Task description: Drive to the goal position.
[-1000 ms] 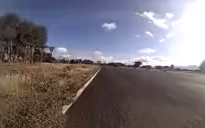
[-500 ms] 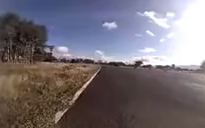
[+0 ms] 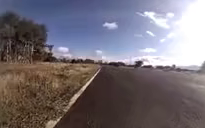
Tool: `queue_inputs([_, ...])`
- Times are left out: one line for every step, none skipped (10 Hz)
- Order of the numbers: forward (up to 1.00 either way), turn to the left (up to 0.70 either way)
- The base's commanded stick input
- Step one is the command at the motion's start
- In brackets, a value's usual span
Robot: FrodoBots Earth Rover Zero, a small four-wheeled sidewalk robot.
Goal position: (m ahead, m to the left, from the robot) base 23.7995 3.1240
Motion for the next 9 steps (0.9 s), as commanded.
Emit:
queue_inputs([0.45,0.0])
queue_inputs([0.45,0.0])
queue_inputs([0.45,0.0])
queue_inputs([0.45,0.0])
queue_inputs([0.45,0.0])
queue_inputs([0.45,0.0])
queue_inputs([0.45,0.0])
queue_inputs([0.45,0.0])
queue_inputs([0.45,0.0])
